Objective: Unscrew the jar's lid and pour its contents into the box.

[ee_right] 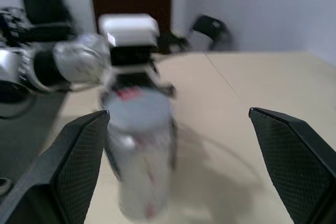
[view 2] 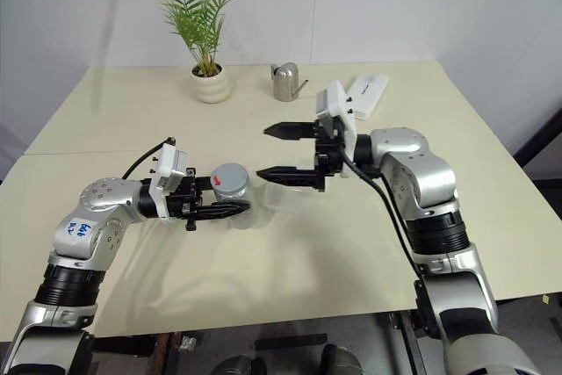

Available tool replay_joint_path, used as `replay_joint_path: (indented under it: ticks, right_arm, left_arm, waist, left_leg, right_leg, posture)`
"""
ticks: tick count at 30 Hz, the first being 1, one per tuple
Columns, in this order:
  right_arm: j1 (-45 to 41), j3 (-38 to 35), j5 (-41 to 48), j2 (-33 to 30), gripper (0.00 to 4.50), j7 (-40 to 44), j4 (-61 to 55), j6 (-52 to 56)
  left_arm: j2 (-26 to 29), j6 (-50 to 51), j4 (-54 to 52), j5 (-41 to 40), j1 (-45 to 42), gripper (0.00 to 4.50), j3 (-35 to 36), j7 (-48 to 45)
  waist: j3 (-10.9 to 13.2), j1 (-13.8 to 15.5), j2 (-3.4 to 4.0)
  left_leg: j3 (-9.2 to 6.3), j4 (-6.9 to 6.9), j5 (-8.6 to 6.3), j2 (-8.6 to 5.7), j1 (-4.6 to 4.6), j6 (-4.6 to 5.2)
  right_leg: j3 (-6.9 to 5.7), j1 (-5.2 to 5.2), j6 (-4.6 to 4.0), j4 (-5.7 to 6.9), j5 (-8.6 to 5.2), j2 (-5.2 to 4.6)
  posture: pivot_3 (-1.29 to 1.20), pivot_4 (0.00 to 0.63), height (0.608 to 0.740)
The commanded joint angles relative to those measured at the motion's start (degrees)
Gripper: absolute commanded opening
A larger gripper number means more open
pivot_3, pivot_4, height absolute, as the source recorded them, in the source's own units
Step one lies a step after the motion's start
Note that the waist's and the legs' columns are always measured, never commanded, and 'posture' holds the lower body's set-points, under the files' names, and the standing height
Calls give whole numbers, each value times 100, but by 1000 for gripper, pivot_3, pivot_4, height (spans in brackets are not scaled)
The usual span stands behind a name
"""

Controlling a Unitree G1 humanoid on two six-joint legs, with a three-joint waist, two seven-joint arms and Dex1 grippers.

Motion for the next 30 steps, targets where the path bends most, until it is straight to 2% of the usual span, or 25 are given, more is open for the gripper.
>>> replay_joint_path:
  ticks: [1, 9, 24, 27, 30]
  right_arm:
    - [-176, 173, 54, 175, 4465, -273, -390, 222]
    - [-27, 601, -137, 409, 4465, -457, -510, 189]
    - [-17, 610, -283, 586, 4465, -502, -156, 38]
    - [-1, 606, -227, 579, 3947, -389, -151, 35]
    - [19, 571, -127, 591, 2982, -287, -172, 62]
  left_arm:
    - [32, -2, -189, -85, -85, 1938, 54, 3]
    - [-46, -4, -178, -87, -155, 1938, 19, 60]
    - [-21, 21, -210, -92, -114, 1938, 14, 38]
    - [-22, 20, -212, -83, -116, 1938, 9, 47]
    - [-15, 33, -226, -93, -126, 1938, 14, 45]
  waist:
    - [0, 4, 0]
    - [0, -3, 0]
    - [0, -11, 0]
    - [0, -8, 0]
    - [0, -9, 0]
  left_leg:
    - [-1, 0, 0, 0, 0, 0]
    - [-1, 0, 0, -2, -1, 0]
    - [0, -1, 0, -2, 0, 0]
    - [0, 0, 0, -2, 0, 0]
    - [0, 0, 0, -2, 0, 0]
  right_leg:
    - [0, 0, 0, 0, 0, 0]
    - [-1, 0, 0, 1, 0, 0]
    - [0, 0, 0, 0, 0, 1]
    - [0, 0, 0, 1, 0, 1]
    - [0, 0, 0, 1, 0, 1]
  posture:
    - [0, 150, 740]
    - [0, 150, 740]
    - [0, 150, 740]
    - [0, 150, 740]
    - [0, 150, 740]
